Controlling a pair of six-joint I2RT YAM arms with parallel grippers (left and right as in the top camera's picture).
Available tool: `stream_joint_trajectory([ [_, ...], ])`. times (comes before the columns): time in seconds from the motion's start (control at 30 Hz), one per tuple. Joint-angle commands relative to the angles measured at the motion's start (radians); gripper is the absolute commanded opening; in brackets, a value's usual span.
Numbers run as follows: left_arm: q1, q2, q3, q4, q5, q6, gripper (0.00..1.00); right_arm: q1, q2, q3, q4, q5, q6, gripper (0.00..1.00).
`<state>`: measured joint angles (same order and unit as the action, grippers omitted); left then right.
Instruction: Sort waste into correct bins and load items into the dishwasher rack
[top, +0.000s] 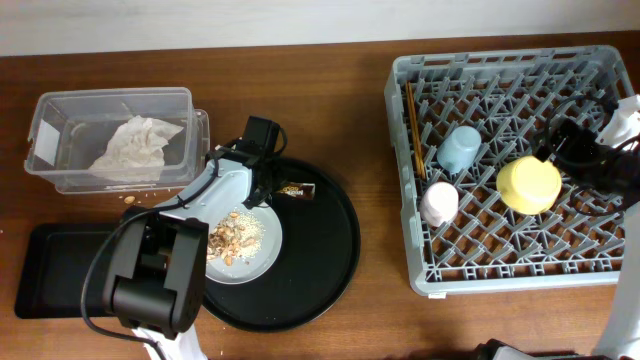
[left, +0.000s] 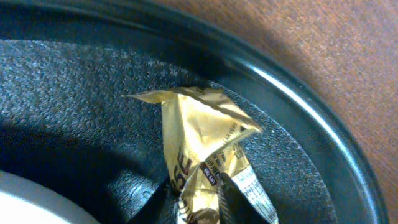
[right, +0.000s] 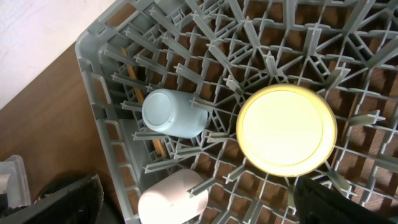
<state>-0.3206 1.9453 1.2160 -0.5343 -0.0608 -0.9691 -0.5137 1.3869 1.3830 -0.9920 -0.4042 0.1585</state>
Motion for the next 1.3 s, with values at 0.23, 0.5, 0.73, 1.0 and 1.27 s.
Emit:
stream_joint_trajectory([
  [0.23,0.000,-0.254,0.001,-0.035,-0.078,0.020,0.01,-0.005,0.002,0.008,0.000,0.009,0.007,0.99],
  [0.5,0.226,-0.373,0.000,0.040,-0.318,0.020,0.01,-0.005,0.002,0.008,0.000,0.009,0.007,0.99],
  [0.73,0.452,-0.346,0.000,0.140,-0.393,0.111,0.01,-0.005,0.002,0.008,0.000,0.009,0.007,0.99],
  [1.0,0.545,-0.306,0.000,0.185,-0.322,0.232,0.95,-0.005,0.002,0.008,0.000,0.009,0.007,0.99],
  [1.27,0.494,-0.327,0.000,0.117,0.259,0.376,0.96,-0.005,0.002,0.008,0.000,0.009,0.007,0.99],
])
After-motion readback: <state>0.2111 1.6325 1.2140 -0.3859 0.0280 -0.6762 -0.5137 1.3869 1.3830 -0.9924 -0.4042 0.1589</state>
